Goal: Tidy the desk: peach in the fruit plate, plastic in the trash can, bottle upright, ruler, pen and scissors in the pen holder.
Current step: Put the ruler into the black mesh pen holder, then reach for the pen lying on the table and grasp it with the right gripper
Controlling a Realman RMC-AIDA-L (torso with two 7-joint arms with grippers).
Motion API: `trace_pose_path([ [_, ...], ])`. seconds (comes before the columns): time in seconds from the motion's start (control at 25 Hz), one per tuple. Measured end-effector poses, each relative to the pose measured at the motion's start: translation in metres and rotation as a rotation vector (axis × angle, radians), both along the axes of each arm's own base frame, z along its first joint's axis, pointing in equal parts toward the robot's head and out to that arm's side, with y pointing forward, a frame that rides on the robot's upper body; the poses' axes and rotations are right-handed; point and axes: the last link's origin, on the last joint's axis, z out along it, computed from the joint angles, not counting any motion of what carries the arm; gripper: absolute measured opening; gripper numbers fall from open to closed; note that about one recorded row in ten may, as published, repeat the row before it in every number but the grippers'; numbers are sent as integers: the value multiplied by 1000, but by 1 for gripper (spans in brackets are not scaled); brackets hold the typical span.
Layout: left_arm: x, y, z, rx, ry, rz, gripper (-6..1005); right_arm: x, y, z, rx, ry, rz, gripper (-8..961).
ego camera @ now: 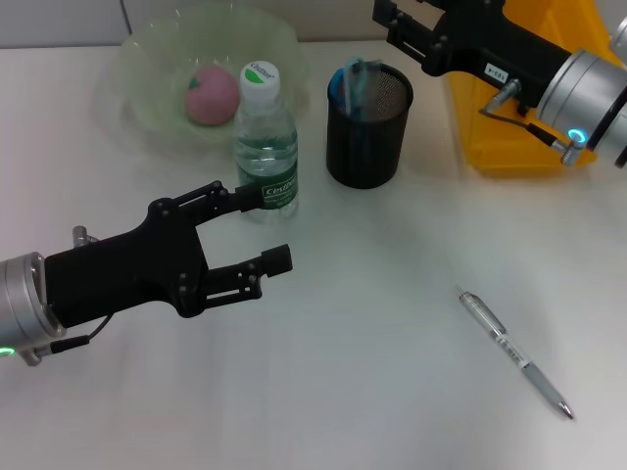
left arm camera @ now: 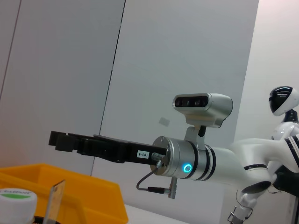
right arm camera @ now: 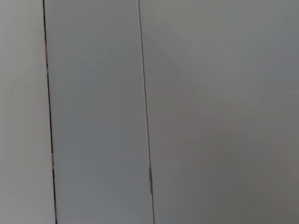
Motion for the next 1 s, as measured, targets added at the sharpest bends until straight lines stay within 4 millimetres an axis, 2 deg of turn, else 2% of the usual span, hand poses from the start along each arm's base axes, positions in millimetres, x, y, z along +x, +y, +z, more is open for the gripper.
trace_pose_path([
  [0.2,0,0,0,0,0,0,812,1,-5,5,-3,29,7,511],
  [0.32,-1,-1,0,0,0,4,812,-1,-16,16,2,78,46,511],
  [0.4,-2,-2,0,0,0,9,812,-5,-28,30,-63,113,54,511],
  [0.48,-3,-3,0,0,0,11,812,-6,-31,34,-96,101,49,512],
  [0.68,-2,-2,0,0,0,9,812,-10,-42,50,-276,-138,19,512],
  [0.72,-2,-2,0,0,0,9,812,-10,-42,50,-276,-138,19,512],
  [0.76,-2,-2,0,0,0,8,812,-14,-47,55,-362,-220,-14,512],
  [0.8,-2,-2,0,0,0,7,812,-14,-47,55,-362,-220,-14,512],
  [0.96,-2,-2,-1,-8,4,1,812,-28,-61,69,-588,-360,-123,512],
  [1.0,-1,-3,-1,-9,5,0,812,-28,-61,69,-588,-360,-123,512],
])
